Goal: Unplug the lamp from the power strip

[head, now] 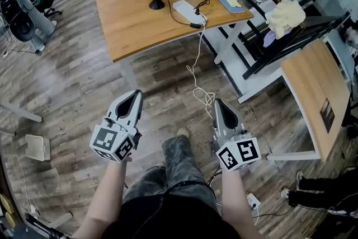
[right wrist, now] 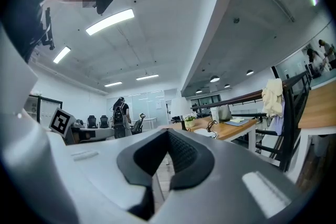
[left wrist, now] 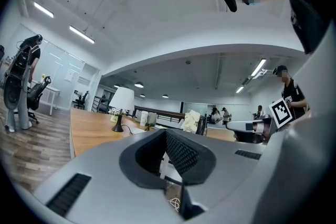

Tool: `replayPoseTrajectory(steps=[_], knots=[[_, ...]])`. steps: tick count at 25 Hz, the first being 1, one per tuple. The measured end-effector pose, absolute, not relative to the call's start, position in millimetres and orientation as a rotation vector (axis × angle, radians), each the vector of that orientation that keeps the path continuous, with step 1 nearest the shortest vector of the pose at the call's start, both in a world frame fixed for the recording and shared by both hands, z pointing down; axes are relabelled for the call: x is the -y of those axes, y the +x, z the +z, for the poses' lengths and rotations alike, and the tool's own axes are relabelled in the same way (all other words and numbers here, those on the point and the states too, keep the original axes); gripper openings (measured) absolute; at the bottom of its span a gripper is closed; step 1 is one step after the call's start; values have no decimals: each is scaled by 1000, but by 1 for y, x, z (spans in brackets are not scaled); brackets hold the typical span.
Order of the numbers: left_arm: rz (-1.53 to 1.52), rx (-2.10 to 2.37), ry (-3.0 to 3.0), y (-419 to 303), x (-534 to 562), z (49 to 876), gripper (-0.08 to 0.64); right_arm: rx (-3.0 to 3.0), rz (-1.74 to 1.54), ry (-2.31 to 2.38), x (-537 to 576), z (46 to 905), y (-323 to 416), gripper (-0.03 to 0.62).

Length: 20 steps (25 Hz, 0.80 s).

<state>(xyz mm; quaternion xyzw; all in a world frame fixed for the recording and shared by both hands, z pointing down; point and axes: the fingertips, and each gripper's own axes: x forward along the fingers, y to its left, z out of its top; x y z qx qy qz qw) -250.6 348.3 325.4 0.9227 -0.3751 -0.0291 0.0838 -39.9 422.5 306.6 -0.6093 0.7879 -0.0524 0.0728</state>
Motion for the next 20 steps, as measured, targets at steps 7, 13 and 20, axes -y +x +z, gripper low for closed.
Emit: replayPoseTrajectory(steps=[7,13,20], knots=[[-90,1193,2700,-227,-283,332,-3,-2385,-180,-1766,-350,310,-10,6],[-91,1179,2713,-172,-220,326,-4,-2403,-197,-1778,-289,315,41,6],[-36,1153,2734,-116,-181,339,-3,-2448,-244,-1749,-243,326,74,6]])
